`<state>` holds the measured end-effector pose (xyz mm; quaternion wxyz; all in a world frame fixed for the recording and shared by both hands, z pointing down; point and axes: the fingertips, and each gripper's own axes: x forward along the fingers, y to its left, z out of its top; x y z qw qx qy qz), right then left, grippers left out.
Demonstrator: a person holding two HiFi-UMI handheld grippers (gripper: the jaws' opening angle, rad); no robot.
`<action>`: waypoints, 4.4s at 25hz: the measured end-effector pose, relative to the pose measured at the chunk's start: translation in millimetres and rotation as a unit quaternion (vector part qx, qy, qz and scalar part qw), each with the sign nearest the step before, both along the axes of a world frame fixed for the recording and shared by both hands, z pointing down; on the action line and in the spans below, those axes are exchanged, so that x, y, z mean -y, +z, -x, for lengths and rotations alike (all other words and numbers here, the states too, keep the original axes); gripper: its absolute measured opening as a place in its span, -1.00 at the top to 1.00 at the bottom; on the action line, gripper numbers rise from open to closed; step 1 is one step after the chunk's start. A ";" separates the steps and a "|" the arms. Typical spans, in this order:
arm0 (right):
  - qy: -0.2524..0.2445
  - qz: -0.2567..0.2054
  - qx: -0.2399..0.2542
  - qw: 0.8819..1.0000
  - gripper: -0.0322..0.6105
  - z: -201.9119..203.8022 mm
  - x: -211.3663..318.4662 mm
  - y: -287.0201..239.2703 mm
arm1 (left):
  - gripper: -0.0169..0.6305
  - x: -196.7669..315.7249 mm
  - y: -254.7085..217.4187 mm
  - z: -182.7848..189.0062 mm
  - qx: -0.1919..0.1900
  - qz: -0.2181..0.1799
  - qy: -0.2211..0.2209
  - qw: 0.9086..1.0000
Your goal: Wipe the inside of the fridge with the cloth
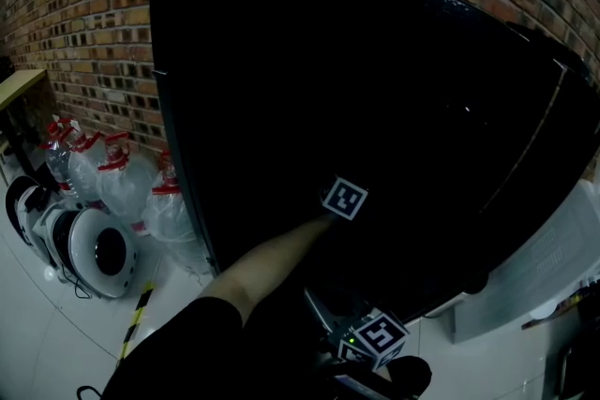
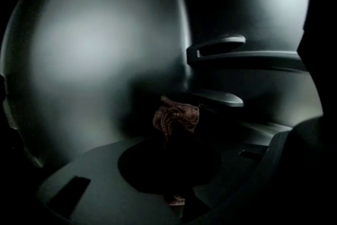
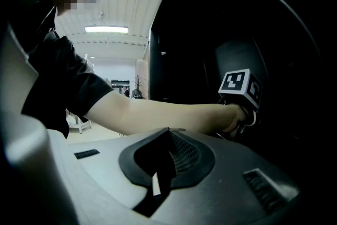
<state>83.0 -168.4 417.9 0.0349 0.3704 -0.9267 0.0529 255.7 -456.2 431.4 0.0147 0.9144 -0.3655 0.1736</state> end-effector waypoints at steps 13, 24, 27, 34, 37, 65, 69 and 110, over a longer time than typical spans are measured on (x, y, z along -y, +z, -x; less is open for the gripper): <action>-0.019 -0.010 0.010 1.000 0.89 13.1 -4.9 -9.4 | 0.80 24.0 -2.3 84.0 0.002 -0.004 -0.084 0.996; -0.035 -0.021 0.022 0.999 0.89 16.8 -11.8 -15.4 | 0.79 48.1 -1.6 163.3 -0.030 0.006 -0.208 0.978; -0.033 -0.021 0.026 0.999 0.89 16.6 -14.0 -16.8 | 0.79 50.2 -4.0 174.7 -0.042 0.001 -0.235 0.971; -0.029 -0.027 0.026 0.999 0.89 12.7 -15.7 -19.3 | 0.80 49.8 -10.7 195.5 -0.051 -0.020 -0.297 0.953; -0.026 -0.026 0.026 0.999 0.89 11.6 -16.9 -19.2 | 0.80 49.0 -12.8 197.2 -0.058 -0.028 -0.305 0.950; 0.105 -0.077 0.014 0.991 0.77 -50.9 -35.7 -76.1 | 0.80 -245.1 -124.7 153.5 -0.246 -0.148 0.126 0.950; 0.107 -0.082 0.009 0.991 0.48 -40.0 -45.7 -72.4 | 0.80 -293.1 -126.8 159.4 -0.290 -0.121 0.201 0.928; -0.065 -0.095 0.058 0.992 0.62 60.6 -55.3 -89.8 | 0.20 -359.6 -128.2 276.8 -0.267 -0.132 0.210 0.931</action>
